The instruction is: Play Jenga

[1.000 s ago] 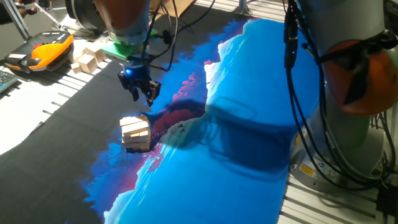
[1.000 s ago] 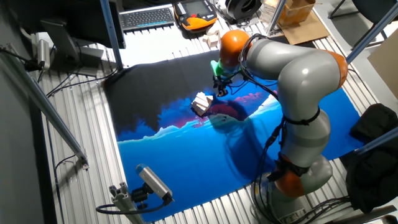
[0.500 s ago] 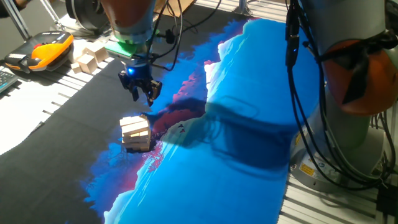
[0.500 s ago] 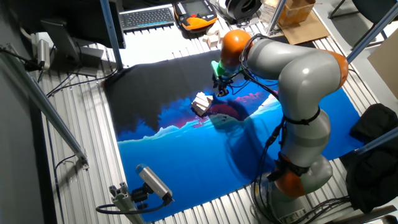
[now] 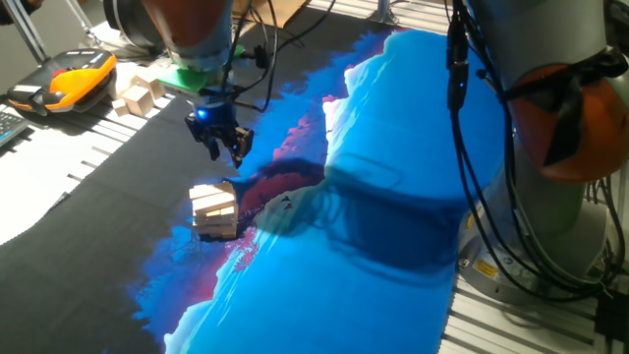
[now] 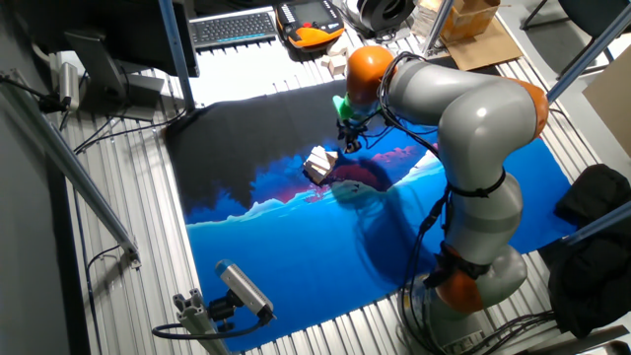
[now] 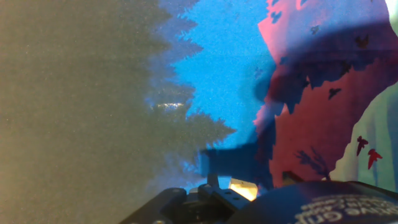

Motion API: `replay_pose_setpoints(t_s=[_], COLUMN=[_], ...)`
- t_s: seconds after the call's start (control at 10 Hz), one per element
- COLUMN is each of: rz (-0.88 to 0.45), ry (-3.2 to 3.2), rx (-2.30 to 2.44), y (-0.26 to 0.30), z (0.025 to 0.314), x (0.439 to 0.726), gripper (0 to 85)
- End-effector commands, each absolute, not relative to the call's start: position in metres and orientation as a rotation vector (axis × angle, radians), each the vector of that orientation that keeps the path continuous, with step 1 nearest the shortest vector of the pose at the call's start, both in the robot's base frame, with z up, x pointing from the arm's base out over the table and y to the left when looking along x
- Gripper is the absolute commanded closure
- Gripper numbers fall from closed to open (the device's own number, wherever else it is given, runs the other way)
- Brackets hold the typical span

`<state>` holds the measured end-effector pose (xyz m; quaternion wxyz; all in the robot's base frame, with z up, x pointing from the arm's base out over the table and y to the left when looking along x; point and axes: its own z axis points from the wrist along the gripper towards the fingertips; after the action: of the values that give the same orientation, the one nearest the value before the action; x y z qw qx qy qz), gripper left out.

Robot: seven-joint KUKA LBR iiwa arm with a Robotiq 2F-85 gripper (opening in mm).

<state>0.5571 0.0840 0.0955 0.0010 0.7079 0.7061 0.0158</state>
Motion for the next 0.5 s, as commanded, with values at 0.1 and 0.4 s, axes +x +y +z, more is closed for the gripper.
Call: replay_pose_setpoints(t_s=[0.1, 0.4], rz=[0.069, 0.005], ry=[2.211, 2.187], rx=[2.227, 2.247], y=[0.087, 0.100], z=[0.092, 0.076], x=[0.560, 0.565], gripper=[34.0, 34.0])
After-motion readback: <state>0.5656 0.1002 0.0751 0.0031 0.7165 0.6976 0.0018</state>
